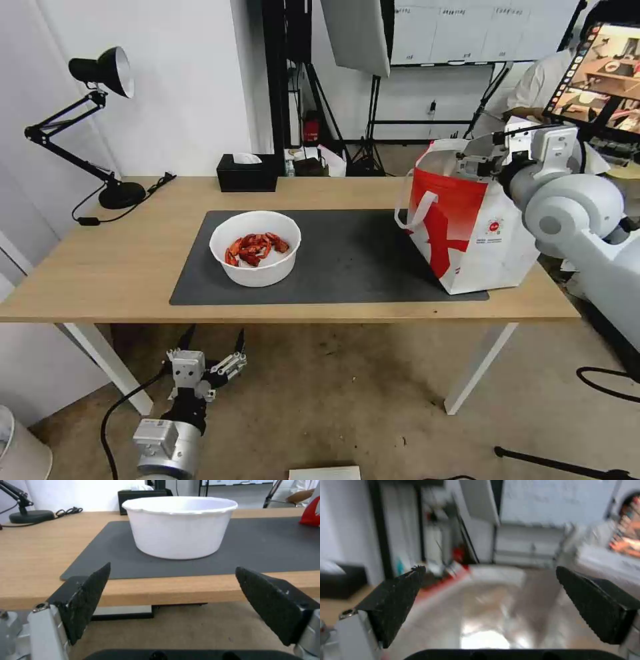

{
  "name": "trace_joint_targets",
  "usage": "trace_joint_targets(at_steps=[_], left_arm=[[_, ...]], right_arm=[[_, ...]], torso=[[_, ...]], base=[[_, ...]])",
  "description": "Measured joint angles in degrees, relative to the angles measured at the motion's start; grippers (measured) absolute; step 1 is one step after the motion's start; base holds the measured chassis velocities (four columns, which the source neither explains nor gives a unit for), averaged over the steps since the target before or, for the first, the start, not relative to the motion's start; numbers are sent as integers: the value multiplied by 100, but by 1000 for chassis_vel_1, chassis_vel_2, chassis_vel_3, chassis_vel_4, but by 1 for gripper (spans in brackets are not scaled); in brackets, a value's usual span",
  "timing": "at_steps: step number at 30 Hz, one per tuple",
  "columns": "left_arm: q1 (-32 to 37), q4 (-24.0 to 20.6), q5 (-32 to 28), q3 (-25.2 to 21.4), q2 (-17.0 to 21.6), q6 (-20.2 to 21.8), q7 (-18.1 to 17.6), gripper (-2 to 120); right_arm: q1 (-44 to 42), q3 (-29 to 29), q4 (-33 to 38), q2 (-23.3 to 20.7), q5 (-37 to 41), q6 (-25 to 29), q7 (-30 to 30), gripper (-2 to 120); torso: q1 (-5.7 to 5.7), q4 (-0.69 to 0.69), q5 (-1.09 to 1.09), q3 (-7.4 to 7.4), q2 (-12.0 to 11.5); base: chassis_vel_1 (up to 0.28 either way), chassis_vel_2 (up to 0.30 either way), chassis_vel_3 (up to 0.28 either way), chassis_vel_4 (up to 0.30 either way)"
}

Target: Pick up the trash from the table and place it into the takeout bag.

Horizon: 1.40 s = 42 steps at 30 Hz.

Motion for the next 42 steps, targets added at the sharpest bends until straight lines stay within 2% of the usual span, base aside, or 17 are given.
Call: trace_joint_targets(at_steps=[2, 3, 4, 6, 7, 10, 11, 14, 15, 18, 23, 29, 42], left_arm=[[-9, -18, -30, -16, -2, -27, -2, 100], [-9, -18, -30, -16, -2, -27, -2, 100], [-10, -22, -50, -24, -3, -39, -4, 100], [-12, -29, -85, -41, -1, -72, -7, 100], [-12, -29, -85, -41, -1, -72, -7, 100], [65, -40, -68, -110, -131, -198, -9, 100], [65, -40, -68, -110, -131, -198, -9, 100], [114, -90, 14, -144, -272, -234, -3, 100], [114, -90, 14, -144, -272, -234, -3, 100], [124, -84, 41, -142, -277, -234, 10, 100], [132, -76, 43, -147, -265, -233, 13, 100], [170, -77, 51, -151, -266, -232, 15, 100], [232, -90, 60, -158, -282, -232, 18, 100]], right_arm=[[-329, 153, 159, -34, -277, 837, -420, 100], [-329, 153, 159, -34, -277, 837, -420, 100], [-479, 251, 234, -57, -376, 1082, -587, 100], [-1247, 696, 655, -142, -539, 1858, -1096, 100], [-1247, 696, 655, -142, -539, 1858, -1096, 100], [-2417, 936, 1386, -45, -751, 2577, -1249, 100], [-2417, 936, 1386, -45, -751, 2577, -1249, 100], [-3518, 1088, 1632, 268, -1609, 3290, -1383, 100], [-3518, 1088, 1632, 268, -1609, 3290, -1383, 100], [-4734, 1308, 1706, 526, -2177, 3606, -1502, 100], [-5589, 1420, 1728, 731, -2667, 3675, -1440, 100], [-6336, 1400, 1763, 869, -3132, 3267, -1020, 100], [-6392, 1228, 1604, 923, -3050, 3075, -850, 100]], torso=[[0, 1, 0, 0, 0], [0, 1, 0, 0, 0], [0, 1, 0, 0, 0], [0, -1, -2, -1, 0], [0, -1, -2, -1, 0], [-1, -3, -1, -1, 0], [-1, -3, -1, -1, 0], [-1, 3, -3, -1, 0], [-1, 3, -3, -1, 0], [-1, -3, 3, -1, 0], [-1, -2, 2, -1, 0], [-1, -2, 0, -1, 0], [0, 0, 0, 0, 0]], base=[[0, 0, 0, 0], [0, 0, 0, 0], [0, 0, 0, 0], [0, 0, 0, 0], [0, 0, 0, 0], [0, 0, 0, 0], [0, 0, 0, 0], [0, 0, 0, 0], [0, 0, 0, 0], [0, 0, 0, 0], [0, 0, 0, 0], [0, 0, 0, 0], [0, 0, 0, 0]])
